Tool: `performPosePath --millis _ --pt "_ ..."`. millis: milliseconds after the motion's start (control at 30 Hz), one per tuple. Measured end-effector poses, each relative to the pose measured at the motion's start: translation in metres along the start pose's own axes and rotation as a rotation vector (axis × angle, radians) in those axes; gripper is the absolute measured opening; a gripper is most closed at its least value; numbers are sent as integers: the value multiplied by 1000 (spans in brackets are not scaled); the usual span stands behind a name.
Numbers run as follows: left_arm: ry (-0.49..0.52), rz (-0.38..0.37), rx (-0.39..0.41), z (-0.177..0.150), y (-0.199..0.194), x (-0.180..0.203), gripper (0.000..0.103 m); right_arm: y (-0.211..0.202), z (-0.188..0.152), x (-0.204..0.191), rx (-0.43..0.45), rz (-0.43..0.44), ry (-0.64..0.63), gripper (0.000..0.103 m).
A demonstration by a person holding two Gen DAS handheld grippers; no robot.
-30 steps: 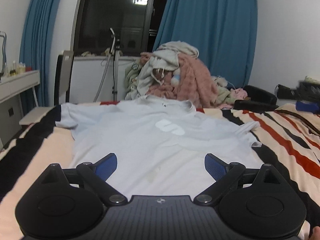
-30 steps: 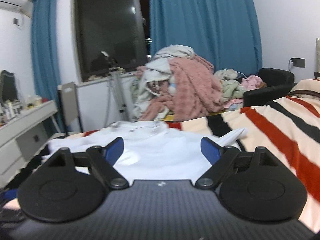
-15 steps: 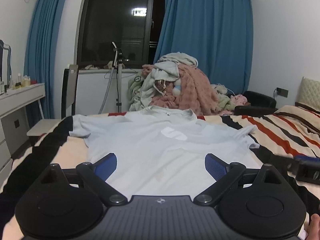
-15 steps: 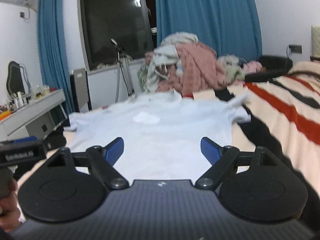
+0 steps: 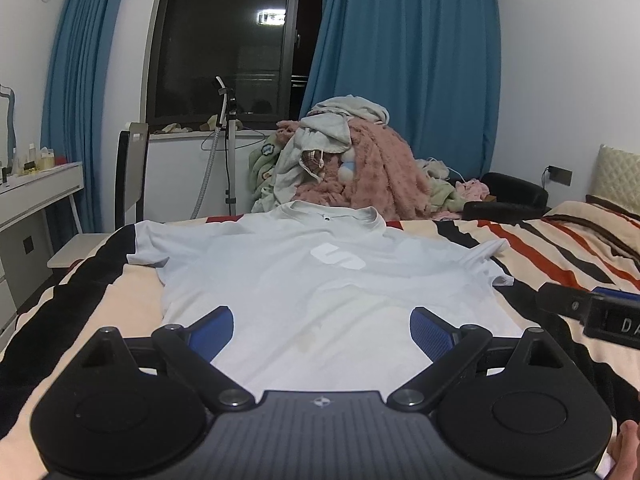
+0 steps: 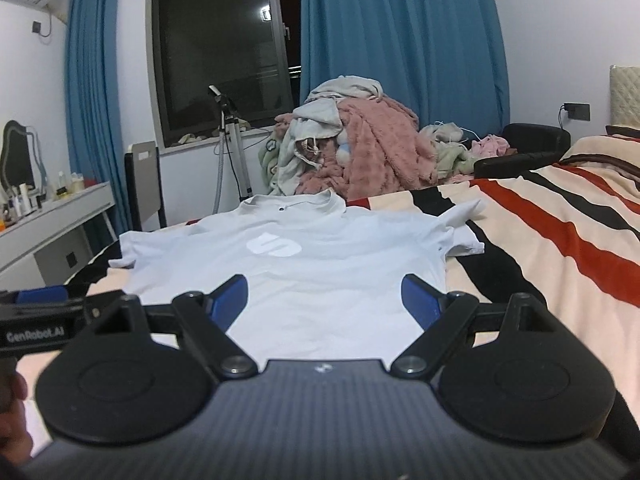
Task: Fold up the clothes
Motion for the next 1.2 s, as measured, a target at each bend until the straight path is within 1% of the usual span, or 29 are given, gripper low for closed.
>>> performPosePath --millis 200,267,333,400,433,600,633,700,733,767,800,867,900,1000,1033,1100,1200 --pt "-12 14 -10 0 5 -3 96 2 0 6 -7 1 20 85" --pt "-15 18 -13 -1 7 -4 96 3 0 10 -4 7 44 85" --pt "-24 21 -17 0 8 -4 96 7 2 17 3 23 83 85" --pt "-33 26 -23 -1 9 -4 96 19 5 31 15 32 157 85" --pt "-37 29 -25 -1 9 -4 96 29 7 41 18 41 214 85" --pt "-53 42 -39 -2 13 -4 97 104 -4 103 33 91 545 86" --pt "-61 47 -42 -1 18 -7 97 121 -11 115 29 84 577 86" --pt "-77 58 -48 1 29 -12 96 158 -27 141 8 58 621 78" --pt "-85 63 -52 2 34 -15 97 176 -38 155 -5 47 660 77" --pt "-94 68 -55 3 39 -18 97 193 -49 168 -17 36 703 73" --pt "-102 74 -58 4 45 -21 97 211 -60 182 -30 24 745 71" --pt "-118 84 -65 6 55 -26 97 243 -84 207 -32 4 842 71" --pt "-126 89 -68 7 60 -29 97 259 -93 218 -28 -10 870 70" --pt "-151 105 -78 10 76 -37 97 306 -110 237 -19 30 918 69" --pt "-159 110 -81 11 81 -40 97 321 -111 240 -22 21 898 68" --pt "-176 121 -87 13 91 -45 97 348 -109 244 -20 -1 834 60" --pt "-200 137 -97 16 107 -53 97 386 -96 247 23 22 745 58"
Point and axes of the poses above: each gripper's, at about its wrist camera, not at the fingertips, and y roughly the way its jaws point, x to its right, z to its top, the point moved 5 cm from there along y, roughly the way its jaws point, and after that the axes turned 13 degrees about -y, right-handed, at the moved point
